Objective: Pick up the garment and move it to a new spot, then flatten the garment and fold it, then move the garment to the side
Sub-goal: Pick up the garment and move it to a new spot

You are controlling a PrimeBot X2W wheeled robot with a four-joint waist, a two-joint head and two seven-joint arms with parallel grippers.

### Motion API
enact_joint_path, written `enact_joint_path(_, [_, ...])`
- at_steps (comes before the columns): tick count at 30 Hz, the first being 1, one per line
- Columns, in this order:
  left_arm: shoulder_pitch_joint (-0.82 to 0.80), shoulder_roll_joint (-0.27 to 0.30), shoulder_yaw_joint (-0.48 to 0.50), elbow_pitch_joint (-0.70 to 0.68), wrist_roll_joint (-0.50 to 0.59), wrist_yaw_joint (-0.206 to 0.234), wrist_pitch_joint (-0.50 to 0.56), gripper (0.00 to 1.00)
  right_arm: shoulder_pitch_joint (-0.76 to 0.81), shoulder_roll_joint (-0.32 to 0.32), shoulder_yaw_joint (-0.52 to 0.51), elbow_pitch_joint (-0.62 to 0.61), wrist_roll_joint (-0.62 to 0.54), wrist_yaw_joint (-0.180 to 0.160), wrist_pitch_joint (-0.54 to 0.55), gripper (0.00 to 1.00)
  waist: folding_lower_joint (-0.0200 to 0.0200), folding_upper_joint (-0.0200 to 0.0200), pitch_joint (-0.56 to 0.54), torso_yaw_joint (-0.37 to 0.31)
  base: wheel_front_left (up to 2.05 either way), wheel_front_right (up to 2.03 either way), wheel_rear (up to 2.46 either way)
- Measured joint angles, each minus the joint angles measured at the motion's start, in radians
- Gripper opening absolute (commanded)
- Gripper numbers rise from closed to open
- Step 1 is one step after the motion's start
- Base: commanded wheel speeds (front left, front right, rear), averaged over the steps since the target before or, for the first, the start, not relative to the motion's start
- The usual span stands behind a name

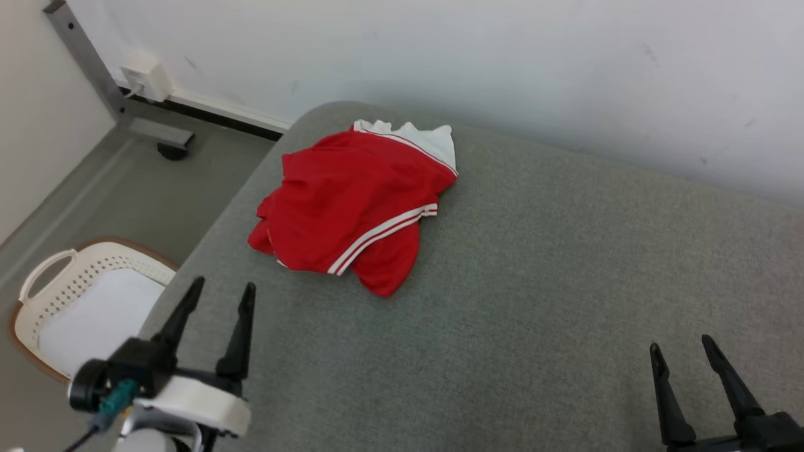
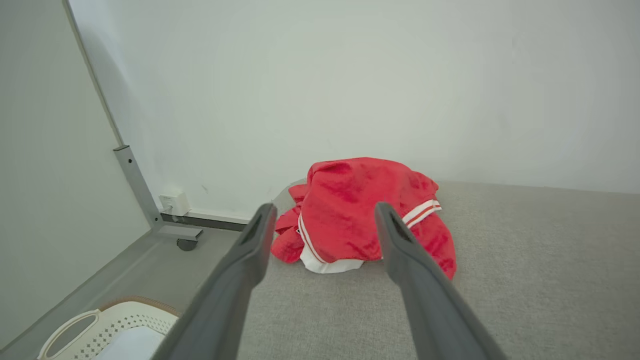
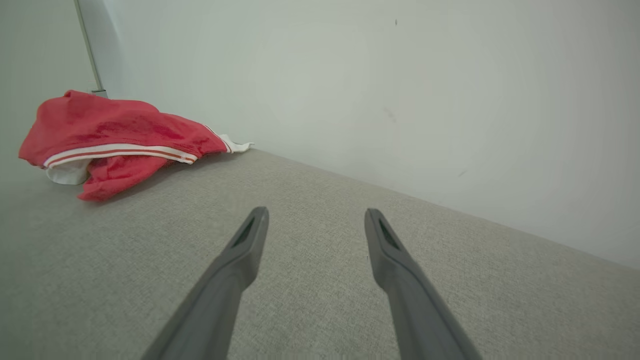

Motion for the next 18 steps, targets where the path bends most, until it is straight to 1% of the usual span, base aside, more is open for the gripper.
enact_joint_path(4, [-0.150,0.082,-0.022,0.075,-0.027,-0.010,0.034,1.00,-0.025,-0.026,0.000,-0.012,-0.011,0.000,0.000,1.00,0.0000,0.0000,0.070,-0.026,0.00,0.00,0.00])
enact_joint_path(7, [-0.250,0.145,-0.065,0.114,-0.037,-0.015,0.074,1.00,-0.047,-0.044,0.002,-0.025,-0.017,0.000,0.000,1.00,0.0001,0.0000,0.120,-0.046,0.00,0.00,0.00])
enact_joint_path(11, [-0.367,0.215,-0.183,0.159,-0.105,-0.018,0.124,1.00,-0.061,-0.062,-0.003,-0.040,-0.022,0.000,0.000,1.00,0.0001,0.0000,0.181,-0.073,0.00,0.00,0.00])
enact_joint_path(14, [-0.451,0.247,-0.251,0.208,-0.163,-0.018,0.163,1.00,-0.062,-0.077,-0.008,-0.051,-0.030,0.000,0.000,1.00,0.0001,0.0000,0.222,-0.090,0.00,0.00,0.00])
enact_joint_path(18, [-0.558,0.254,-0.296,0.309,-0.210,-0.018,0.197,1.00,-0.065,-0.094,-0.012,-0.065,-0.039,0.000,0.000,1.00,0.0001,0.0000,0.274,-0.104,0.00,0.00,0.00])
